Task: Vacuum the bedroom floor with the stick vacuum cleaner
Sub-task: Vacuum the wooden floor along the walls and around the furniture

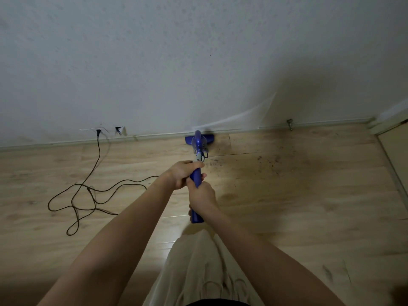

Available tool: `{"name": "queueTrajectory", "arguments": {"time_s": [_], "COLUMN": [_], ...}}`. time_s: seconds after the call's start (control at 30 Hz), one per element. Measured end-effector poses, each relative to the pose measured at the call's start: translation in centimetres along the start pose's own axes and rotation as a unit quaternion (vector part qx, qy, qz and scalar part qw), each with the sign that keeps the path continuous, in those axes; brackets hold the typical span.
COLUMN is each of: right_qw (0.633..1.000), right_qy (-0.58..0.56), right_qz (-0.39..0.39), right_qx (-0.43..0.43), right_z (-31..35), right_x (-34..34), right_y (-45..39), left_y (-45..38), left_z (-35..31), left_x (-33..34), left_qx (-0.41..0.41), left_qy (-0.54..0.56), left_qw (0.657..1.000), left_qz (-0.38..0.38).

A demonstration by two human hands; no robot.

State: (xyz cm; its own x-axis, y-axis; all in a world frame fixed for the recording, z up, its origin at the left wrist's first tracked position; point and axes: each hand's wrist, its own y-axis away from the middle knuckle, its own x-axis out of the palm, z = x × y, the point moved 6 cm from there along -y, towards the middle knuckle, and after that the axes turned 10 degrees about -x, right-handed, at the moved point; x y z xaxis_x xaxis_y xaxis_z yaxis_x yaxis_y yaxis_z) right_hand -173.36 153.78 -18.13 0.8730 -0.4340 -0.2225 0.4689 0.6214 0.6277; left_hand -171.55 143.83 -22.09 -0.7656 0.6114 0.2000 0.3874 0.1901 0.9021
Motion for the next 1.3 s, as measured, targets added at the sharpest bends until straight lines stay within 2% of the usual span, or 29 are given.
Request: {"name": "queueTrajectory", "arguments": {"time_s": [0.5,0.7,0.83,1.13,1.3], "right_qw": [0.997,0.992,0.993,0.993,0.995], "right_qy": [0.068,0.122,0.082,0.048,0.019], "right_qz": [0.030,-0.036,-0.078,-0.094,-0.098], "right_qx": [-0.013,-0.018,-0.015,0.048,0.017], "right_z": [-1.0,0.4,0.1,-2.8,-2.0], "right_x": [-5.0,-10.7,-14.3,-14.6,-14.3], "right_y": [0.4,0.7,3.1,7.8,6.5], "left_y": [-0.1,-0.4,0.2,2.4,1.1], "left_z": [1.0,-0.9,-0.6,2.8,1.9], "left_x": [3.5,8.1,12.4,15.3,14.5], "left_qx": [-0.008,0.020,0.017,-0.019,-0.027], "left_qy": [0.007,0.026,-0.029,-0.098,-0.106], "left_qw": [1.000,0.999,0.999,0.995,0.994], "left_qz": [0.021,-0.024,-0.026,0.007,0.006]}}
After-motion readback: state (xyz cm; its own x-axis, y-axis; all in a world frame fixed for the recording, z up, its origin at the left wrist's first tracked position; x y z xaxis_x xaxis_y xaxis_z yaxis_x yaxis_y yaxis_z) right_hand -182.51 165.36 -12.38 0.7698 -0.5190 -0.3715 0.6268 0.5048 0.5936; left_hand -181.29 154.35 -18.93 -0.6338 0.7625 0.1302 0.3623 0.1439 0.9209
